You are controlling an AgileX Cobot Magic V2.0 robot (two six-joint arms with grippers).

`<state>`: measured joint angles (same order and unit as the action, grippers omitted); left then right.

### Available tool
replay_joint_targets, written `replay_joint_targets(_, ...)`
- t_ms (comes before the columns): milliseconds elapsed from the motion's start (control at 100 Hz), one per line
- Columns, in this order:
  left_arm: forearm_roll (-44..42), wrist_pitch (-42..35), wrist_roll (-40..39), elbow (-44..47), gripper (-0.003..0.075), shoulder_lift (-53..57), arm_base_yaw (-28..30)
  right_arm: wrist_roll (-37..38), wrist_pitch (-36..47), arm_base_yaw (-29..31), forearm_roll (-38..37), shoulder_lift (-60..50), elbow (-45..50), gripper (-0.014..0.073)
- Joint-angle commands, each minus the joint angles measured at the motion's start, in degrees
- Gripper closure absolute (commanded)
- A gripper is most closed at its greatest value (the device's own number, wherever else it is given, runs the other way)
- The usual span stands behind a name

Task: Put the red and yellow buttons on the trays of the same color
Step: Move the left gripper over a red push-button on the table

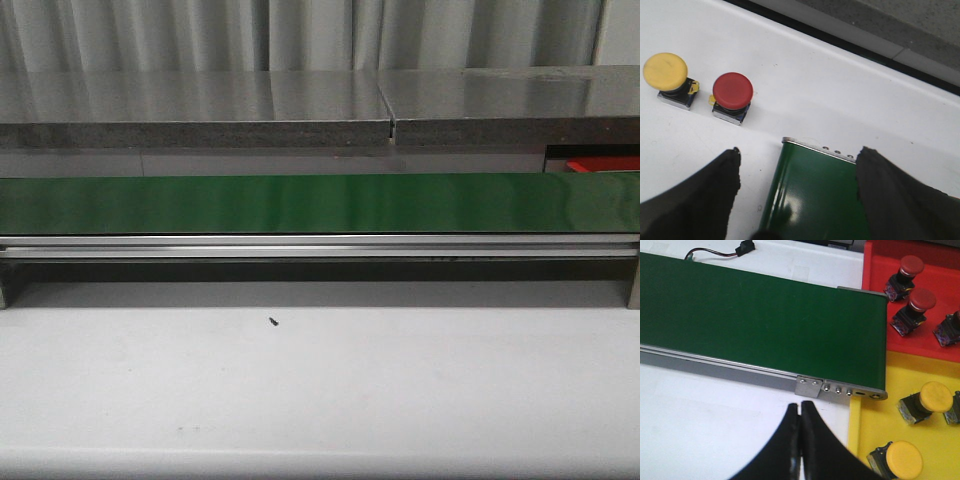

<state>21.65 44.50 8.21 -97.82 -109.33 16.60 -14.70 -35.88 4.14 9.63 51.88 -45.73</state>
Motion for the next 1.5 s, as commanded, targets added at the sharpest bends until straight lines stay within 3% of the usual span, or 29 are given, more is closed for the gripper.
replay_joint_targets(0, 1.05, -3.16, -0.75, -3.48, 0.0257, 1.32, 0.24, -0.61, 3.37, -0.03, 0.24, -0.44, -1.29, 0.0710)
replay_joint_targets(240, -0.34, -8.04, -0.75, -3.48, 0.0257, -1.09, 0.36, -0.61, 3.35, -0.03, 0.24, -0.44, -1.29, 0.0710)
replay_joint_targets(930, -8.15, -2.89, -8.21, -17.81, 0.0257, -16.81, 0.36, -0.61, 3.35, -0.03, 0.24, -0.44, -1.29, 0.0710)
replay_joint_targets(1490, -8.87, -4.00, -8.21, -23.50, 0.0257, -23.58, 0.36, -0.61, 3.35, -0.03, 0.24, -0.44, -1.29, 0.0710)
